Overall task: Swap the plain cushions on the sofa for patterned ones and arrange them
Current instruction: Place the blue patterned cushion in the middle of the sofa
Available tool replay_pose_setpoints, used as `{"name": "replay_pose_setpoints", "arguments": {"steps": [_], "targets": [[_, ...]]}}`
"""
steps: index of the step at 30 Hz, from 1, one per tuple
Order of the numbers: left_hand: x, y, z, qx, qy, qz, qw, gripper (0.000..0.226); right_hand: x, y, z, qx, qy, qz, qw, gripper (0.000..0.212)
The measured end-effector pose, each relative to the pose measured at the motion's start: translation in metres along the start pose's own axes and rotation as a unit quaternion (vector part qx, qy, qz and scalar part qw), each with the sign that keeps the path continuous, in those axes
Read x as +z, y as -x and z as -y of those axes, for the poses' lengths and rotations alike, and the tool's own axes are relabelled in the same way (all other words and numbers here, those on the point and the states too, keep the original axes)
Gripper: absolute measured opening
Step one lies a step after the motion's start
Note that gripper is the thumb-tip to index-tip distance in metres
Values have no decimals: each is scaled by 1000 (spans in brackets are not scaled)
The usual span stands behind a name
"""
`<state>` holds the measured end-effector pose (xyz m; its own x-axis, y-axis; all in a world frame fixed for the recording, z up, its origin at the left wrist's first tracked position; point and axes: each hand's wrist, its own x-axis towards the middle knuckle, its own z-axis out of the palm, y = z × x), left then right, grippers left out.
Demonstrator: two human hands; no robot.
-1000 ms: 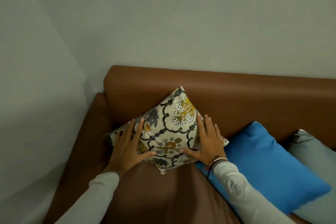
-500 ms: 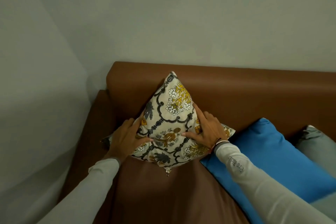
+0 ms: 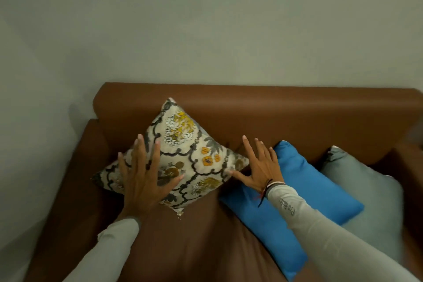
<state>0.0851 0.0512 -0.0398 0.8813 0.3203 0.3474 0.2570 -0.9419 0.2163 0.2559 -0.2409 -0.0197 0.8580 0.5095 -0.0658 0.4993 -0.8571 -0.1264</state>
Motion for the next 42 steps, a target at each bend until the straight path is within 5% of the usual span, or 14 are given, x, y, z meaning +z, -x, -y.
{"name": "replay_pose_setpoints", "arguments": {"steps": [8, 15, 21, 26, 29, 31, 33, 34, 37, 39, 42], "targets": [[33, -26, -151, 82, -65, -69, 992, 105, -22, 44, -195, 136, 30, 119, 983, 126], [92, 8, -278, 76, -67, 20, 995, 108, 13, 63, -308, 156, -105, 273, 943, 133], [123, 51, -333, 57, -49, 80, 994, 107, 54, 73, -346, 170, -243, 276, 914, 119], [100, 82, -347, 29, -23, 130, 991, 104, 51, 87, -320, 116, -215, 212, 946, 82], [77, 76, -353, -104, 178, 143, 968, 106, 20, 117, -281, 89, -140, 136, 977, 62], [58, 64, -355, -282, 426, 134, 849, 114, 6, 151, -251, 58, -121, 92, 987, 56], [45, 57, -350, -398, 562, 112, 717, 118, 3, 195, -214, 41, -151, 107, 982, 75], [43, 58, -345, -416, 587, 107, 687, 118, 6, 216, -193, 22, -188, 134, 973, 88], [32, 81, -326, -441, 553, 86, 702, 106, 14, 262, -129, -107, -284, 269, 914, 98], [33, 104, -305, -470, 484, 91, 732, 106, 19, 269, -103, -173, -334, 341, 861, 80], [40, 134, -278, -458, 433, 92, 771, 95, 20, 248, -101, -190, -329, 288, 879, 44]]}}
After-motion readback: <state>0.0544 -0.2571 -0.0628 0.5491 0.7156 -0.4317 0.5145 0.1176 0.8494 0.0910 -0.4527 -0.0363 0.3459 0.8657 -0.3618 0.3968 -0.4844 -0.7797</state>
